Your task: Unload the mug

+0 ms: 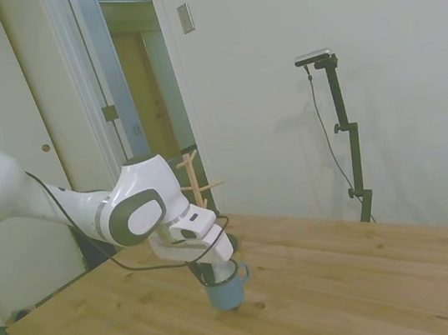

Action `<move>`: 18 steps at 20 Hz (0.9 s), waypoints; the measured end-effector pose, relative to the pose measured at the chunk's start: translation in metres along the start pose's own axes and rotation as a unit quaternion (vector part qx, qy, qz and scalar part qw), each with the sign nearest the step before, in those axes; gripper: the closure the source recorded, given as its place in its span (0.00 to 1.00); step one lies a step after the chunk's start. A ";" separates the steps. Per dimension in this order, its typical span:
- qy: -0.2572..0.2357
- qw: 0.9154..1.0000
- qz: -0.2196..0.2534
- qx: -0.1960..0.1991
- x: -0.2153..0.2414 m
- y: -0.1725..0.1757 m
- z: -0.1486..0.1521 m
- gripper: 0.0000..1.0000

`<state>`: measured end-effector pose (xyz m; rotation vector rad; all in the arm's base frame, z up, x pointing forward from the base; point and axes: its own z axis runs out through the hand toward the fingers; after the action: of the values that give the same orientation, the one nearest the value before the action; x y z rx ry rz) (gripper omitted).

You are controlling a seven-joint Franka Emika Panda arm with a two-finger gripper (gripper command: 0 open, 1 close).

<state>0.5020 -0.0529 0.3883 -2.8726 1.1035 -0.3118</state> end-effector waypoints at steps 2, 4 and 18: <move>-0.002 1.000 0.002 -0.002 0.001 0.001 0.010 1.00; -0.005 1.000 0.003 -0.004 0.002 0.002 0.018 1.00; -0.006 1.000 0.008 -0.005 0.005 0.006 0.023 0.00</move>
<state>0.5068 -0.0614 0.3657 -2.8698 1.1282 -0.2880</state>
